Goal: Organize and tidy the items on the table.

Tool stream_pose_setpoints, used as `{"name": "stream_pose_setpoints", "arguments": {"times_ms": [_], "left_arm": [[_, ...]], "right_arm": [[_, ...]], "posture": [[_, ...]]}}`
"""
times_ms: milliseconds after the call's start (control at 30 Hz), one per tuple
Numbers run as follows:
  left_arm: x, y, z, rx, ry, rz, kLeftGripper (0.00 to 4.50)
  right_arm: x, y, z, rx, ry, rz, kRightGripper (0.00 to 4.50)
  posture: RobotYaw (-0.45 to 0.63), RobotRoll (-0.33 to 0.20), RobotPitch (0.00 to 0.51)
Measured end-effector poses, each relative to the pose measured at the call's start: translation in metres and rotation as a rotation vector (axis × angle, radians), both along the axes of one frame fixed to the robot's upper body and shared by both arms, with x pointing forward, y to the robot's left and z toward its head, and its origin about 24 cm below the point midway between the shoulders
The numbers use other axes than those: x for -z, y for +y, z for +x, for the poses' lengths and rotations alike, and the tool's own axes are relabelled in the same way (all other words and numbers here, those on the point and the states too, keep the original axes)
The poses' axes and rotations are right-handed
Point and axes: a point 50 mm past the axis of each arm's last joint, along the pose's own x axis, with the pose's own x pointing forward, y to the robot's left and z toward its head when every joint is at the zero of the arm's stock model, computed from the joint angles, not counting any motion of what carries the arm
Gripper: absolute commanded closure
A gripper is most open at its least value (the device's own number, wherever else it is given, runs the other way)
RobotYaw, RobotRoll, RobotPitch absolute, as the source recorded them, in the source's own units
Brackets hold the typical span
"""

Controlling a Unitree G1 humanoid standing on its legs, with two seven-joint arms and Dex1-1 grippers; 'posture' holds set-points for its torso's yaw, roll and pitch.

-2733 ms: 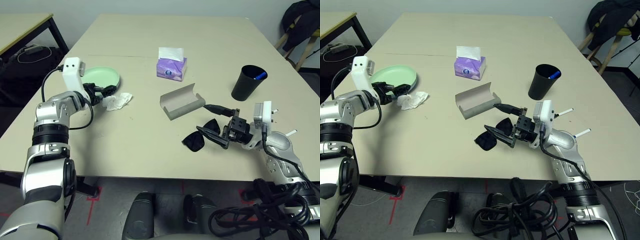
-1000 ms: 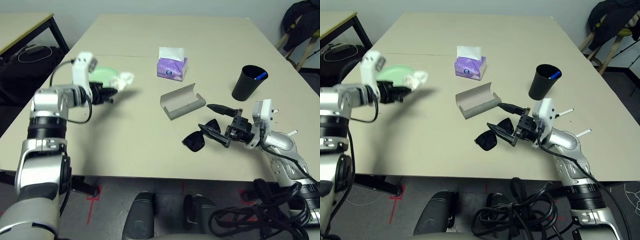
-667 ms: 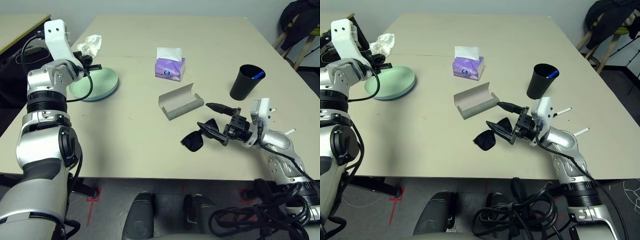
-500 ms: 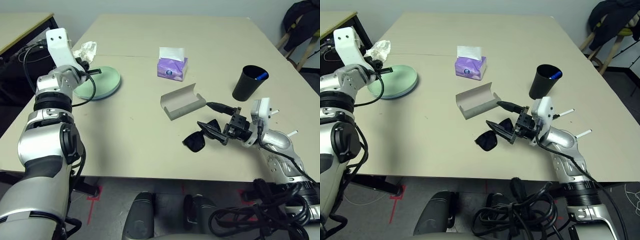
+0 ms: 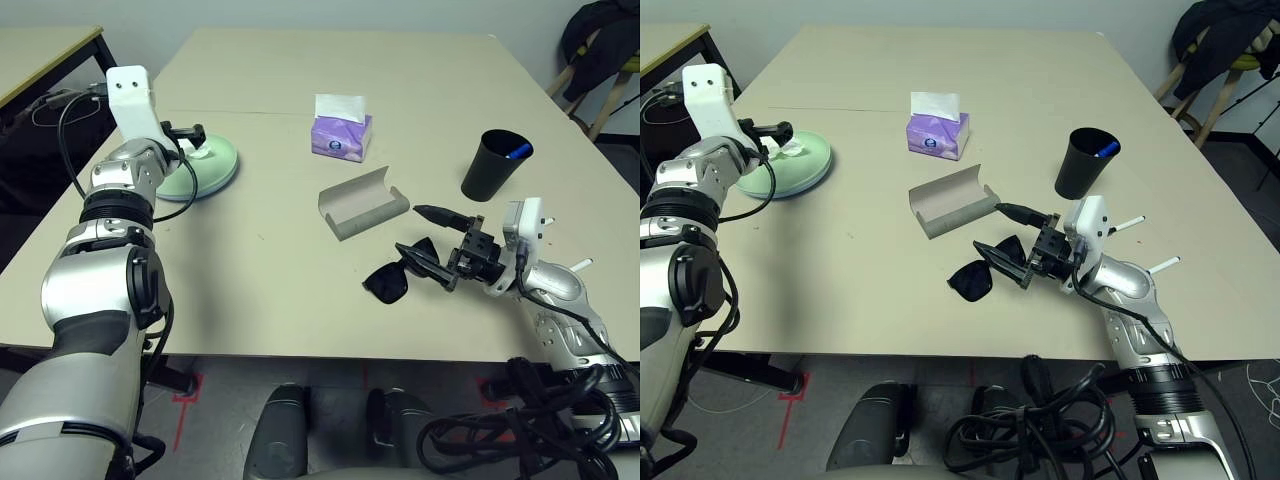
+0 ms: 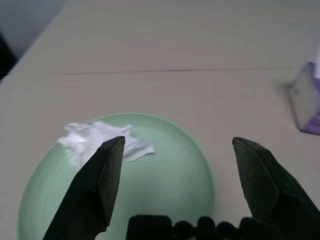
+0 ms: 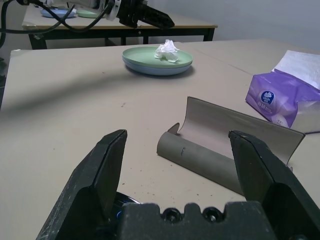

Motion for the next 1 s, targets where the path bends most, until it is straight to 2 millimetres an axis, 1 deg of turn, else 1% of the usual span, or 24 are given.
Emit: {"name": "stream_pose_setpoints", "arguments": {"times_ms": [100,167,267,333,433,500,667,767,867,1000], "left_arm": [[0.015,-0.005,-0.008,0.181,0.010,0.000,0.05],[0.029,-0.009,-0.016,0.302,0.028,0.017,0.05],[0.047,-0.017,-0.028,0.452,0.032,-0.009,0.05],[0.049,-0.020,-0.033,0.517,0.018,-0.021,0.05],[0.044,-0.025,-0.038,0.597,-0.028,-0.018,0.05],[0.044,-0.028,-0.042,0.650,-0.045,-0.027,0.05],[0.054,-0.036,-0.054,0.753,-0.061,-0.061,0.05],[0.062,-0.043,-0.061,0.797,-0.070,-0.080,0.05],[0.068,-0.053,-0.071,0.855,-0.084,-0.090,0.05],[0.076,-0.066,-0.081,0.919,-0.084,-0.079,0.05]], "right_arm": [[-0.001,-0.001,0.000,0.000,-0.002,-0.004,0.00],[-0.002,-0.002,0.000,0.001,-0.001,-0.008,0.00],[-0.003,-0.003,0.000,0.000,0.005,-0.013,0.00],[-0.003,-0.003,0.000,-0.002,0.006,-0.015,0.00],[-0.005,-0.006,0.000,-0.005,0.015,-0.025,0.00],[-0.007,-0.009,-0.001,-0.008,0.017,-0.037,0.00],[-0.016,-0.017,-0.002,-0.001,0.003,-0.050,0.00],[-0.018,-0.019,-0.002,0.003,0.011,-0.065,0.00],[-0.021,-0.024,0.001,0.042,0.036,-0.148,0.00],[-0.035,-0.026,0.006,0.053,0.050,-0.267,0.00]], "posture": [[0.16,0.000,0.106],[0.16,0.000,0.111],[0.15,0.000,0.115],[0.15,0.000,0.121],[0.14,0.000,0.128],[0.14,0.000,0.132],[0.13,0.000,0.141],[0.12,0.000,0.150],[0.12,0.000,0.160],[0.11,0.000,0.167]]}}
